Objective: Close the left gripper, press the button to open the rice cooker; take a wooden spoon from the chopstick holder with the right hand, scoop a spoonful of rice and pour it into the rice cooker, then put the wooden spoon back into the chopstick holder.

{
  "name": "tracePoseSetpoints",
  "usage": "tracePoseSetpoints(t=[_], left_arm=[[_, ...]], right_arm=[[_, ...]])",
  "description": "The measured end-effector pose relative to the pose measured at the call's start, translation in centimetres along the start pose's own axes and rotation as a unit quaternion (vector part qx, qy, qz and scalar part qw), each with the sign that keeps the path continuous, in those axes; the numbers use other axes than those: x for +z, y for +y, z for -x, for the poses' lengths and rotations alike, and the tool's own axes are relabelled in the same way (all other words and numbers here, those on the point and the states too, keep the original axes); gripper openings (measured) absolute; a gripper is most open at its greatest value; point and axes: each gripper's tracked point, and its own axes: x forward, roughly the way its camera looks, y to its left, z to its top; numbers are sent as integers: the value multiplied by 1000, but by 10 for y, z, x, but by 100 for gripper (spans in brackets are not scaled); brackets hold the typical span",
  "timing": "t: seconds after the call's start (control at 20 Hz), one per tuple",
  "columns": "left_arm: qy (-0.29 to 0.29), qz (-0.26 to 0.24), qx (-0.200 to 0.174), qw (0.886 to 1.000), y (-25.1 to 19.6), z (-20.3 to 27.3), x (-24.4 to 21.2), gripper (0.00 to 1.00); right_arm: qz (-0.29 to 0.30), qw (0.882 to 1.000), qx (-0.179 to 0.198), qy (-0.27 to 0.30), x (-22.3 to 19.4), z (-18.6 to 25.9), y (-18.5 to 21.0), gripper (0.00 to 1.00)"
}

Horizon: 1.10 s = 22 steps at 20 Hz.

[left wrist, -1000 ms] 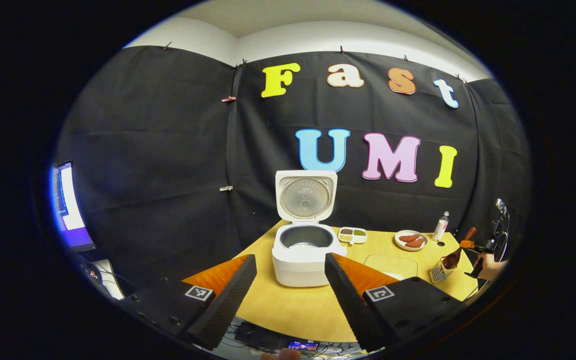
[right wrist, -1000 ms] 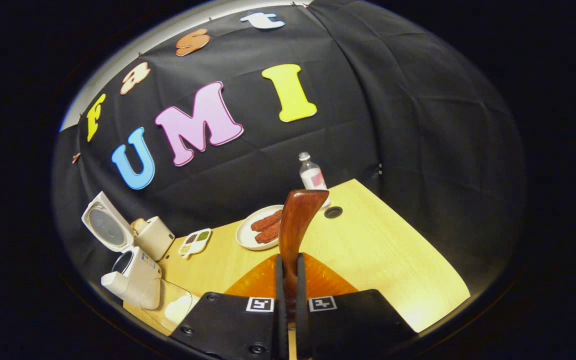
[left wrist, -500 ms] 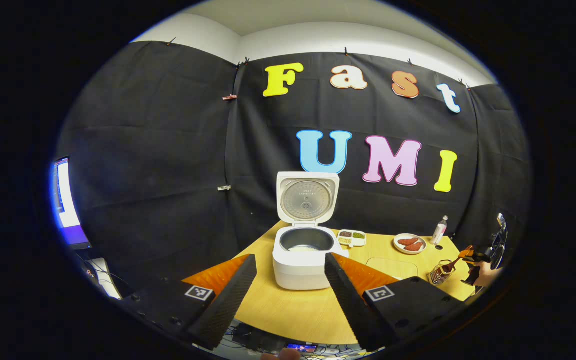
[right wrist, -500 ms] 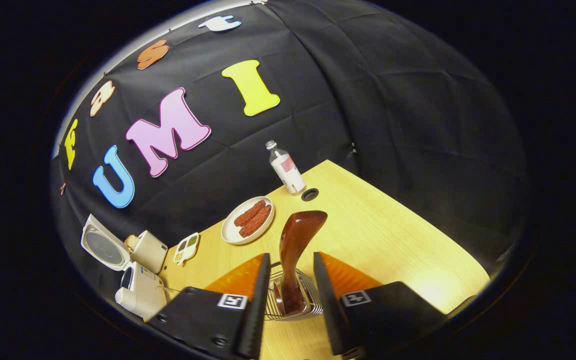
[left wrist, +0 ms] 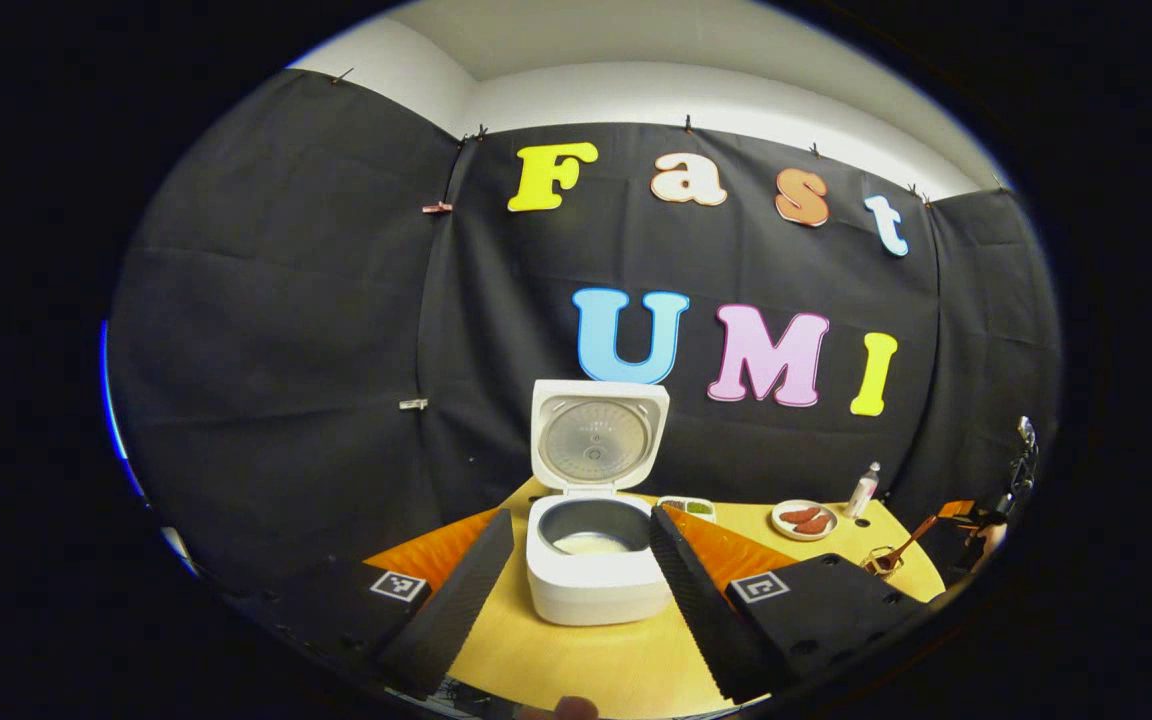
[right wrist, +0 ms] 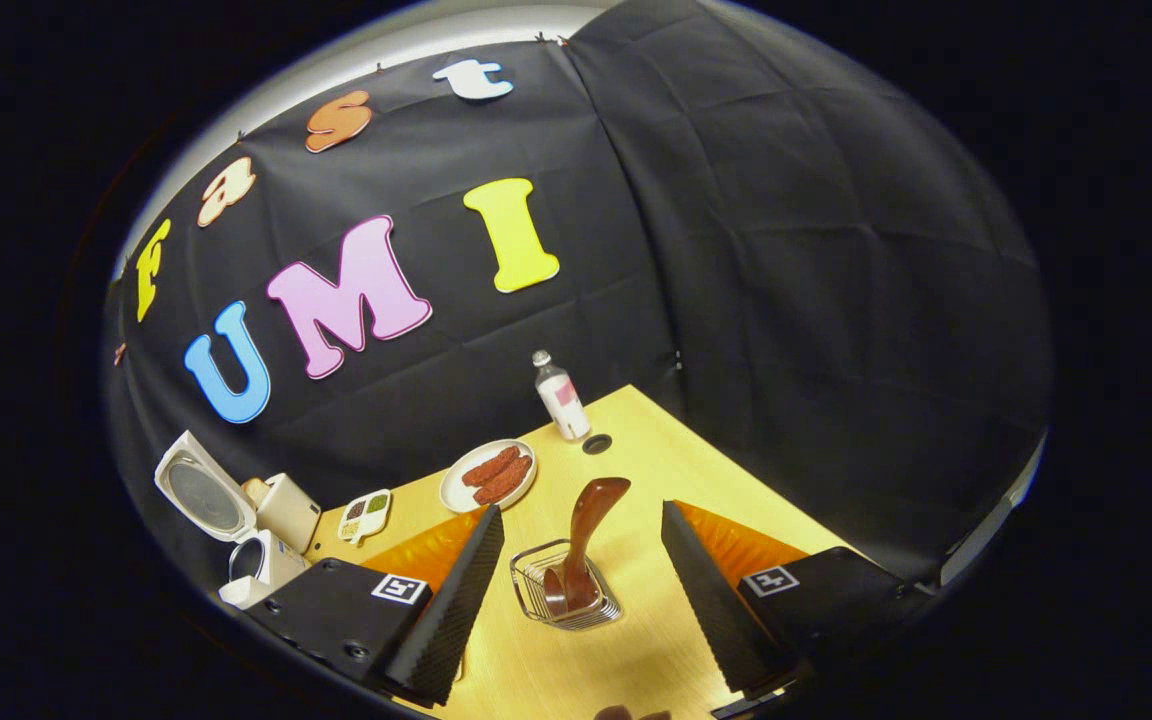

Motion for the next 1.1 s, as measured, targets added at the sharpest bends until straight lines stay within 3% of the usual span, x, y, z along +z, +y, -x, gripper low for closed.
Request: tracePoseSetpoints(t=[0.35, 0.6, 0.95, 1.1], left_arm=[[-77, -11, -58, 995, -8, -82, 68, 95], [-115, -26, -78, 990, -27, -145, 114, 95], [-96, -5, -87, 992, -43, -267, 145, 95], [-80, -31, -65, 994, -40, -329, 137, 95]], right_arm=[[76, 995, 18, -61, 40, 86, 52, 98], [115, 988, 25, -99, 60, 131, 85, 98], [140, 982, 18, -124, 71, 179, 108, 98], [138, 983, 13, -124, 72, 191, 114, 98]])
